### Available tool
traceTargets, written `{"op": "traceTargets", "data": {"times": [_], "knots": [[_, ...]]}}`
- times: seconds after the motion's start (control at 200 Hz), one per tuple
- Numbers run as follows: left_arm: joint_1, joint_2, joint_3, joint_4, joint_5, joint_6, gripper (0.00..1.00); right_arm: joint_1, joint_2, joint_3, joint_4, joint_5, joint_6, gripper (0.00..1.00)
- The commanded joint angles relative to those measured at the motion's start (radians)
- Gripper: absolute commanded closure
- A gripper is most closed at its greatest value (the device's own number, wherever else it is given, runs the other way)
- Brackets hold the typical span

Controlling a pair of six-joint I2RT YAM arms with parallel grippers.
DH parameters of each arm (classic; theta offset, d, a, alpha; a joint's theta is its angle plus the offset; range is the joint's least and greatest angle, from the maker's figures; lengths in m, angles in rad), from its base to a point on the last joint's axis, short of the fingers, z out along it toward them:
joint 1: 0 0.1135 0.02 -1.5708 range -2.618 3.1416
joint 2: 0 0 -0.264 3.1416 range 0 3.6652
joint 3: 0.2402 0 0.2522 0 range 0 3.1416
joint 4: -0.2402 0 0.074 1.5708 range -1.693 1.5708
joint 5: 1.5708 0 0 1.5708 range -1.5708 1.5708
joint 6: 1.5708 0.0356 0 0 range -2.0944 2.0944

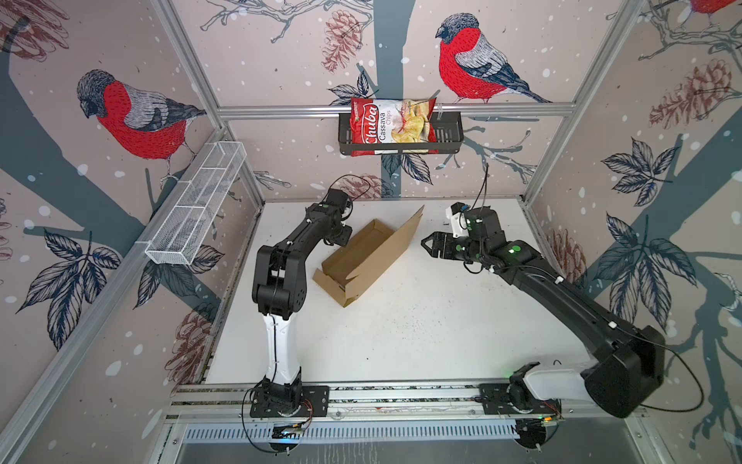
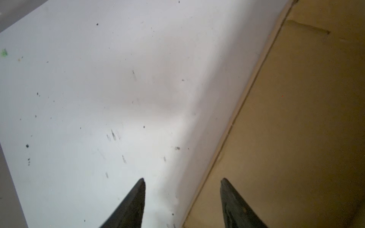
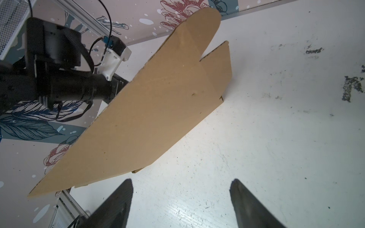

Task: Assemble paper box
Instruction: Rotate the paper box at the center of the table.

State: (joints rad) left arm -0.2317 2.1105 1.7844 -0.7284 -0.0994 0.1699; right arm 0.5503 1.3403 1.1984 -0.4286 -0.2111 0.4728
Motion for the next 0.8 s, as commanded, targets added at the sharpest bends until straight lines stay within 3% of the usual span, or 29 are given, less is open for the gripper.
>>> {"op": "traceTargets", "data": {"times": [0.0, 0.215, 0.325, 0.46, 0.655, 0.795], "knots": [[0.01, 0.076, 0.063, -0.06, 0.089, 0.083, 0.44, 0.004, -0.011, 0.0, -0.007, 0.008, 0.008, 0.22], [0.02, 0.155, 0.107, -0.099, 0.2, 0.069, 0.54, -0.001, -0.021, 0.005, -0.033, 0.052, -0.002, 0.22], [0.02, 0.174, 0.121, -0.117, 0.199, 0.027, 0.73, -0.009, -0.017, 0.003, -0.033, 0.062, -0.008, 0.22], [0.02, 0.139, 0.08, -0.098, 0.211, -0.053, 0.84, -0.013, -0.011, -0.002, -0.03, 0.073, -0.016, 0.23], [0.029, -0.002, -0.038, -0.021, 0.189, -0.111, 0.77, -0.032, -0.004, -0.004, -0.038, 0.062, -0.044, 0.23], [0.029, -0.079, -0.027, -0.023, 0.291, -0.064, 0.61, -0.05, -0.007, -0.015, -0.041, 0.059, -0.059, 0.23]]}}
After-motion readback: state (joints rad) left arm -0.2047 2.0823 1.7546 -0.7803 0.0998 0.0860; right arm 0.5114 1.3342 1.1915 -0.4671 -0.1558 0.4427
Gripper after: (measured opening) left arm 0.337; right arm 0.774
